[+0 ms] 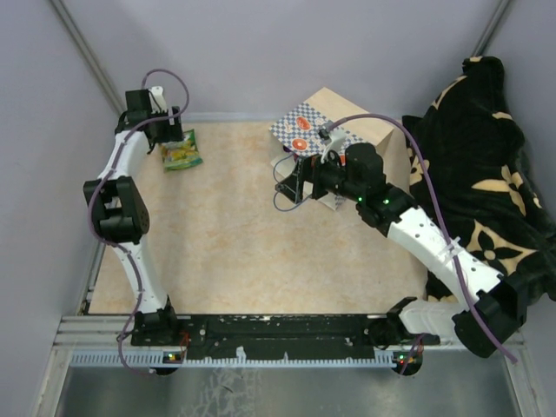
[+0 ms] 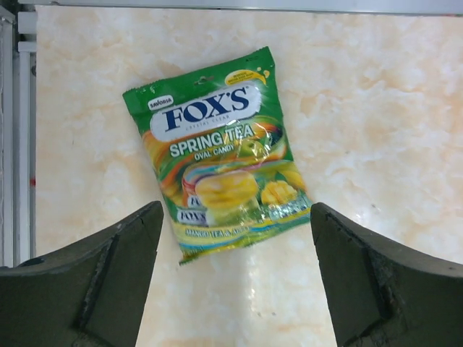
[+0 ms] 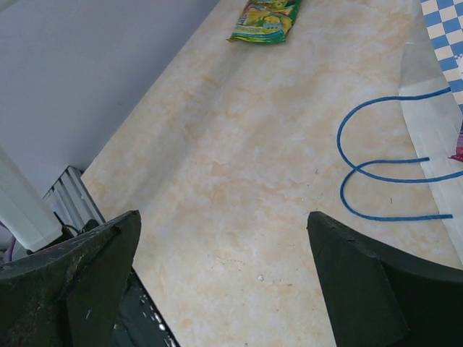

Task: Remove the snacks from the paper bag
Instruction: Move the snack to the corner of the board.

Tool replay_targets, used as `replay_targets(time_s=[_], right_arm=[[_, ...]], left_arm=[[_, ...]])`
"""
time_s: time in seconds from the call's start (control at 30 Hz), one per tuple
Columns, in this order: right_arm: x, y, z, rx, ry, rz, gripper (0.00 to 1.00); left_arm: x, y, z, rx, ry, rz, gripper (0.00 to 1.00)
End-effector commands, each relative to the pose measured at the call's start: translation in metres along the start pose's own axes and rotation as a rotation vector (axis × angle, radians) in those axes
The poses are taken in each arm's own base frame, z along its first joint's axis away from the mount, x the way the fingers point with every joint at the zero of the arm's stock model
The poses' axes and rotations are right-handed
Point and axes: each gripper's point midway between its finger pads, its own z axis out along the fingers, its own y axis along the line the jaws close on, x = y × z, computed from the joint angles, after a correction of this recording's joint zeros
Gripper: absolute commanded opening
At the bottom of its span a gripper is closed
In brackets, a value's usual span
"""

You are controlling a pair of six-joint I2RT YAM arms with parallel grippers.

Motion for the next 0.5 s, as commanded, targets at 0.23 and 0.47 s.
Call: replay_targets(time_s=[0.23,0.47], right_arm=[[-0.019,0.012,-0.02,-0.025,-0.078,-0.012,0.99],[-0.012,0.004,-0.016,0.002,-0.051,-0.029,0.99]], left_arm=[[0.031,-0.021,-0.001,0.041,0.0,-0.137,0.91],[0.049,-0.036,0.015,0.065,0.021,-0.181,0.92]])
